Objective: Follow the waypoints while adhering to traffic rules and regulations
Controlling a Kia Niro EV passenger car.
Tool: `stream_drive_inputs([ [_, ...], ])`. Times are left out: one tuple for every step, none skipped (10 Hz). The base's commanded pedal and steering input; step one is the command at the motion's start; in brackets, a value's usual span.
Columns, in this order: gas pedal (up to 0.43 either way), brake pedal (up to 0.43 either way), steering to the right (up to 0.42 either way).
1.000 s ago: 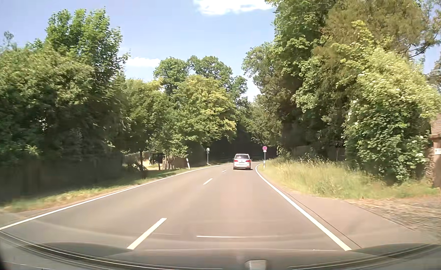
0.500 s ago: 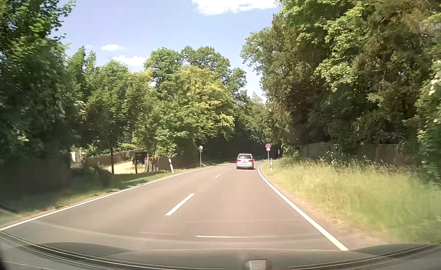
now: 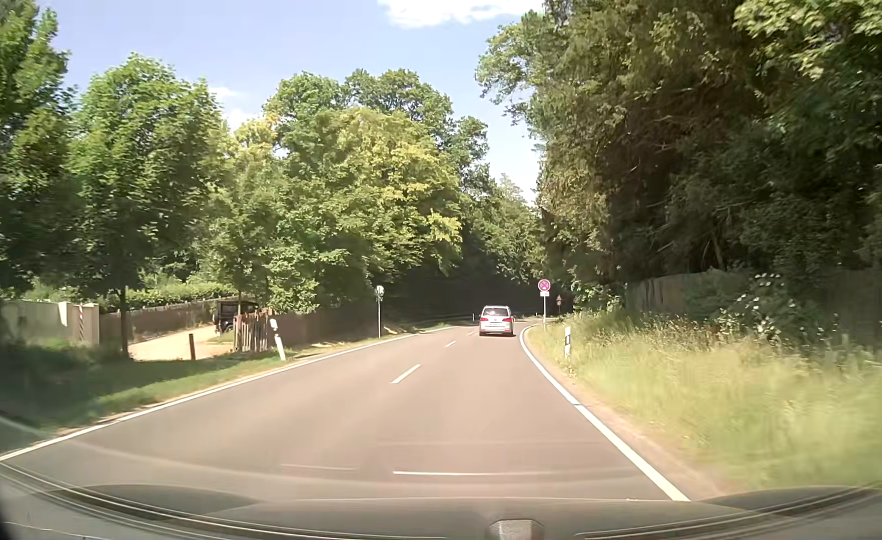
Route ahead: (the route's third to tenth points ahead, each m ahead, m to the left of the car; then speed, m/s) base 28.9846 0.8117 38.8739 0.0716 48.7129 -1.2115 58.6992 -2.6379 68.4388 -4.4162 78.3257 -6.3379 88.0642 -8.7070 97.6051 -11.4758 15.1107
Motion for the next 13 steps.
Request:
stream_drive_inputs([
  [0.138,0.03,0.007],
  [0.138,0.03,0.008],
  [0.138,0.03,0.009],
  [0.138,0.03,0.01],
  [0.138,0.03,0.011],
  [0.138,0.03,0.011],
  [0.138,0.03,0.011],
  [0.138,0.03,0.011],
  [0.138,0.03,0.011],
  [0.13,0.03,0.011],
  [0.118,0.03,0.012],
  [0.118,0.03,0.012],
  [0.118,0.03,0.012],
])
